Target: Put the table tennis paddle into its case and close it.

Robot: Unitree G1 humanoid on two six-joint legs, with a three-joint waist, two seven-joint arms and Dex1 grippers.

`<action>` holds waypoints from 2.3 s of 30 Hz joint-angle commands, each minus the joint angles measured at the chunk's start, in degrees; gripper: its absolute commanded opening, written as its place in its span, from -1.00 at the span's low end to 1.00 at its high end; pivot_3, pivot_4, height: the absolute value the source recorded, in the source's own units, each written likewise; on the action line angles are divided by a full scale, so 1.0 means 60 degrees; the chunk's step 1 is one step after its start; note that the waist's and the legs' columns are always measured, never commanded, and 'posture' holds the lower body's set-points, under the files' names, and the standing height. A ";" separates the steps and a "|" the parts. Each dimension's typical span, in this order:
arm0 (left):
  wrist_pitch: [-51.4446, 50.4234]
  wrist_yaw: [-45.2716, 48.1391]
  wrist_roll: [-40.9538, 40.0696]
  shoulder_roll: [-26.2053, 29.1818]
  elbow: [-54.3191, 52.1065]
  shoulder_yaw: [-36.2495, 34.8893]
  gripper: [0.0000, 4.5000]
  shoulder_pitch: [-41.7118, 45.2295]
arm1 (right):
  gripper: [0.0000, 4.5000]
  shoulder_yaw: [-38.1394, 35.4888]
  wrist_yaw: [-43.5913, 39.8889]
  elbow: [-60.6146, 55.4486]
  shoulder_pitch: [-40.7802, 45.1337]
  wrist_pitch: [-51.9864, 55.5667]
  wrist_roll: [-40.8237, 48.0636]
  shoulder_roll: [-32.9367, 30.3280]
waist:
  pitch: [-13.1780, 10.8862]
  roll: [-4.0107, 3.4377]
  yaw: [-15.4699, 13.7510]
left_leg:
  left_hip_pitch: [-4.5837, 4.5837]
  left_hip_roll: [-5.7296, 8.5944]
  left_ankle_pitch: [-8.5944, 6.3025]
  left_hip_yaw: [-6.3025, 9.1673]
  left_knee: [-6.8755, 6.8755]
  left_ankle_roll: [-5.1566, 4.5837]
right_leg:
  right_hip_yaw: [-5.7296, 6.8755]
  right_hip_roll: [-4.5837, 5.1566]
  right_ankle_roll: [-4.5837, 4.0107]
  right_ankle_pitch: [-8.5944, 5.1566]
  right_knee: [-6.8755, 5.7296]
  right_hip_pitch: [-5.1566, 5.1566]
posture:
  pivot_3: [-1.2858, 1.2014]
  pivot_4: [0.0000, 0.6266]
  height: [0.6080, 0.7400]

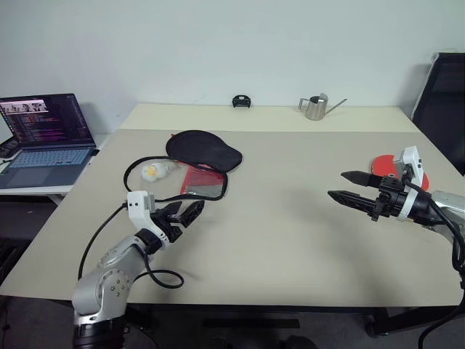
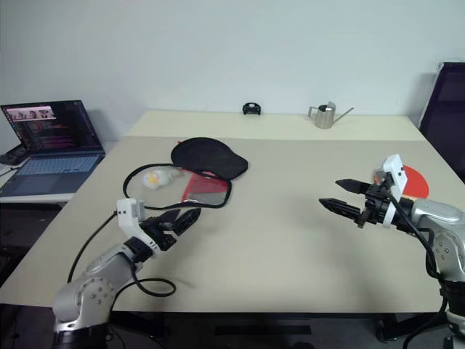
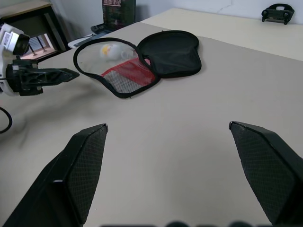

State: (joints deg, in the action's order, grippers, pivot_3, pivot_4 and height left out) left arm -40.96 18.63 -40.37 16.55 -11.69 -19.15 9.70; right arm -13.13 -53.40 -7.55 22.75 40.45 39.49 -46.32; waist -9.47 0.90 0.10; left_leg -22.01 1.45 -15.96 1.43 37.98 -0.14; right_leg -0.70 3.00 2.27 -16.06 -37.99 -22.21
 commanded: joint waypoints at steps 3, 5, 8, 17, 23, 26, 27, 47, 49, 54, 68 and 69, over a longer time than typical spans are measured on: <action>0.0115 -0.1513 -0.0080 -0.0710 -0.0330 -0.0563 1.00 0.0014 | 1.00 -0.0211 0.0043 -0.0388 0.0033 -0.0026 0.0111 -0.0047 | -0.0007 0.0016 -0.0007 | -0.0001 0.0000 0.0000 0.0001 0.0003 0.0000 | 0.0003 -0.0002 0.0000 0.0000 -0.0003 0.0000 | 0.03 -0.52 1.00; 0.0281 -0.1812 0.0091 -0.0747 -0.0118 -0.0654 1.00 0.0156 | 1.00 -0.0222 0.0054 -0.0396 0.0057 -0.0011 0.0117 -0.0064 | -0.0007 0.0016 -0.0007 | 0.0000 0.0000 0.0000 0.0001 0.0004 0.0001 | 0.0002 -0.0003 0.0000 0.0000 -0.0003 0.0001 | 0.03 -0.52 1.00; 0.0566 -0.2059 0.0295 -0.0641 0.0351 -0.0772 1.00 0.0553 | 1.00 -0.0222 0.0076 -0.0418 0.0093 0.0001 0.0125 -0.0065 | -0.0007 0.0017 -0.0011 | 0.0000 0.0002 0.0001 0.0001 0.0004 0.0001 | 0.0001 -0.0004 0.0000 0.0000 -0.0003 0.0001 | 0.03 -0.52 1.00; 0.0544 -0.2394 0.0301 -0.0655 0.1491 -0.0932 1.00 0.1578 | 1.00 -0.0163 0.0149 -0.0727 0.0239 0.0108 0.0262 -0.0024 | -0.0009 0.0021 -0.0014 | -0.0001 0.0005 0.0001 0.0000 0.0004 0.0002 | 0.0001 -0.0004 0.0000 0.0000 0.0000 0.0002 | 0.03 -0.52 1.00; 0.0671 -0.2781 0.0133 -0.0921 0.2227 -0.1229 1.00 0.2193 | 1.00 -0.0160 -0.0161 -0.1442 0.0335 0.0440 0.0832 -0.0130 | -0.0012 0.0027 -0.0014 | -0.0002 0.0004 0.0002 0.0002 0.0005 0.0003 | 0.0003 -0.0004 0.0001 0.0000 -0.0001 0.0000 | 0.03 -0.52 1.00; 0.0696 -0.2874 0.0119 -0.0992 0.2451 -0.1275 1.00 0.2358 | 1.00 -0.0047 -0.0315 -0.1795 0.0314 0.0508 0.0944 -0.0210 | -0.0020 0.0039 -0.0013 | -0.0002 0.0004 0.0001 0.0002 0.0004 0.0004 | 0.0002 -0.0004 0.0001 0.0000 0.0001 0.0000 | 0.03 -0.52 1.00; 0.0714 -0.2872 0.0133 -0.0991 0.2507 -0.1270 1.00 0.2394 | 1.00 -0.0007 -0.0345 -0.1867 0.0300 0.0505 0.0942 -0.0234 | -0.0022 0.0044 -0.0015 | -0.0002 0.0005 0.0001 0.0002 0.0004 0.0004 | 0.0002 -0.0004 0.0001 0.0000 0.0001 0.0000 | 0.03 -0.52 1.00; 0.2011 -0.2251 0.0592 -0.0724 0.5273 -0.1305 0.14 0.4004 | 1.00 -0.0099 -0.0162 -0.1930 0.0064 0.0391 0.0848 -0.0191 | -0.0046 0.0092 -0.0044 | -0.0004 0.0006 0.0005 0.0005 0.0007 0.0010 | 0.0009 -0.0003 0.0002 0.0001 0.0000 -0.0001 | 0.03 -0.52 1.00; 0.1909 -0.2049 0.0587 -0.0567 0.5355 -0.1260 -0.16 0.4066 | 1.00 -0.0143 -0.0141 -0.1954 0.0038 0.0398 0.0868 -0.0207 | -0.0058 0.0114 -0.0038 | -0.0007 0.0006 0.0008 0.0006 0.0006 0.0016 | 0.0009 -0.0003 0.0002 0.0001 0.0001 -0.0006 | 0.03 -0.52 1.00; 0.1527 -0.1461 0.0518 -0.0092 0.5322 -0.1172 -0.89 0.4136 | 1.00 -0.0219 -0.0044 -0.2075 -0.0005 0.0465 0.0941 -0.0219 | -0.0072 0.0137 -0.0032 | -0.0011 0.0005 0.0009 0.0008 0.0005 0.0021 | 0.0008 -0.0002 0.0001 0.0001 0.0002 -0.0010 | 0.03 -0.52 1.00; -0.1359 0.0957 -0.0349 0.0776 0.3702 -0.0015 -1.00 0.3644 | 1.00 -0.0301 0.0024 -0.2259 0.0048 0.0650 0.1126 -0.0302 | -0.0073 0.0138 -0.0027 | -0.0018 0.0006 0.0006 0.0015 0.0005 0.0023 | 0.0016 0.0005 0.0001 0.0001 0.0006 -0.0012 | 0.03 -0.52 1.00; -0.1569 0.1097 -0.0447 0.0784 0.3515 0.0082 -1.00 0.3572 | 1.00 -0.0323 0.0024 -0.2292 0.0049 0.0680 0.1160 -0.0321 | -0.0073 0.0138 -0.0025 | -0.0018 0.0006 0.0005 0.0015 0.0005 0.0022 | 0.0015 0.0005 0.0001 0.0001 0.0005 -0.0012 | 0.03 -0.52 1.00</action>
State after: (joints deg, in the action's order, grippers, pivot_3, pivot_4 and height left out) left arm -48.40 23.03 -40.67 20.86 13.36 -19.61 31.23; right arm -12.43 -53.34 -19.02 22.44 44.45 44.65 -47.14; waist -9.91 1.72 -0.05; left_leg -22.12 1.48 -15.93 1.53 38.00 -0.01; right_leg -0.61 3.03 2.28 -16.06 -37.97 -22.28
